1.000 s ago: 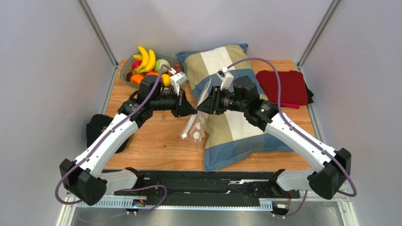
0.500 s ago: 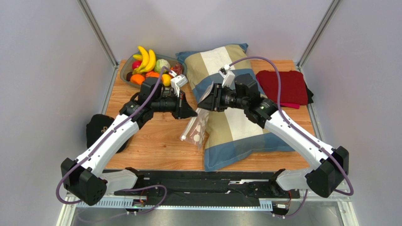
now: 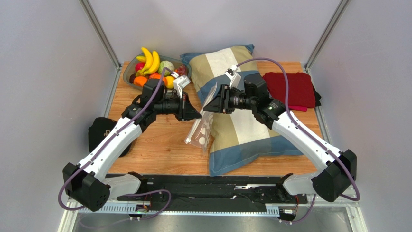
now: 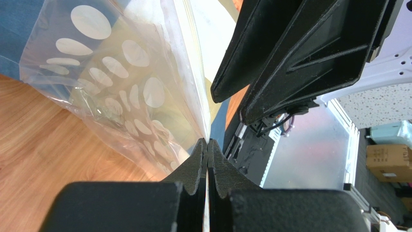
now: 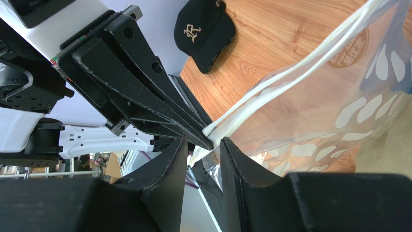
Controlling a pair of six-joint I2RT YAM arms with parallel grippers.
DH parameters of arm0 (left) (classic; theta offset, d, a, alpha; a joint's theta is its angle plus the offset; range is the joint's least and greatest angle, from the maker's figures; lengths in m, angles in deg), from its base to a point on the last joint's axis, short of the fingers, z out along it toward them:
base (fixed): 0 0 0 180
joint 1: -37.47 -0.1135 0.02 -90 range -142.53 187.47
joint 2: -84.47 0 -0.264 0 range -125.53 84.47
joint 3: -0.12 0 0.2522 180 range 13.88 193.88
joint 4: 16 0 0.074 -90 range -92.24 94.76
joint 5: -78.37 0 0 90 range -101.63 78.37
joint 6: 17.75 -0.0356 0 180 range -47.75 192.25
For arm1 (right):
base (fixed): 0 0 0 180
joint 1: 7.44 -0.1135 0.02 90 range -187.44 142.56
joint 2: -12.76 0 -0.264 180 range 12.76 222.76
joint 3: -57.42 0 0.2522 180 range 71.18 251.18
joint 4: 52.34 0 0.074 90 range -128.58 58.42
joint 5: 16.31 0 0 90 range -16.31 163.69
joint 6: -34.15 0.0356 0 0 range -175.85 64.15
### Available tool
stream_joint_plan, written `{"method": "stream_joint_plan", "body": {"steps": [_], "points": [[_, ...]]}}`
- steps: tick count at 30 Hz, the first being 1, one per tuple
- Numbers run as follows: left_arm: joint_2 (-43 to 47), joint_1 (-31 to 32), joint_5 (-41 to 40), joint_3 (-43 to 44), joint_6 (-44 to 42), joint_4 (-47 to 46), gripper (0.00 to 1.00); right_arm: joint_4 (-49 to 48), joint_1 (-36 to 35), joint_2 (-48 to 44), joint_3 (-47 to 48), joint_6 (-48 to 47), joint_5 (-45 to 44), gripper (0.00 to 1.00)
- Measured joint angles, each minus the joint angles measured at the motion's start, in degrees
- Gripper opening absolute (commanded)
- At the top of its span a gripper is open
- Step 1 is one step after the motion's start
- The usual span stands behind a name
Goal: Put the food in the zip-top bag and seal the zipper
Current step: Open the zipper of the food storage bag.
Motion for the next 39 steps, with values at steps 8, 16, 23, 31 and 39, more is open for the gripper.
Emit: {"method": "stream_joint_plan", "body": {"steps": [8, 16, 23, 31, 39], "points": [[0.0, -0.02, 1.4, -0.13, 1.49, -1.77, 0.0, -0.96, 0.02, 0.04, -0.02, 0.02, 0.33, 0.3], [0.0, -0.61, 2.19, -0.35, 2.71, -2.4, 0.0, -1.75, 0.79, 0.09, -1.09, 0.02, 1.18, 0.3], [0.02, -0.7, 3.19, -0.66, 3.13, -2.97, 0.0, -1.68, 2.69, 0.09, -1.68, 0.02, 1.9, 0.3], [0.07, -0.7, 4.35, -1.29, 3.61, -4.13, 0.0, -3.19, 2.89, 0.57, -1.68, 1.46, 4.11, 0.27], [0.07, -0.7, 5.03, -1.29, 3.82, -4.52, 0.0, -4.66, 2.84, 2.75, -1.66, 3.54, 5.38, 0.03]]}}
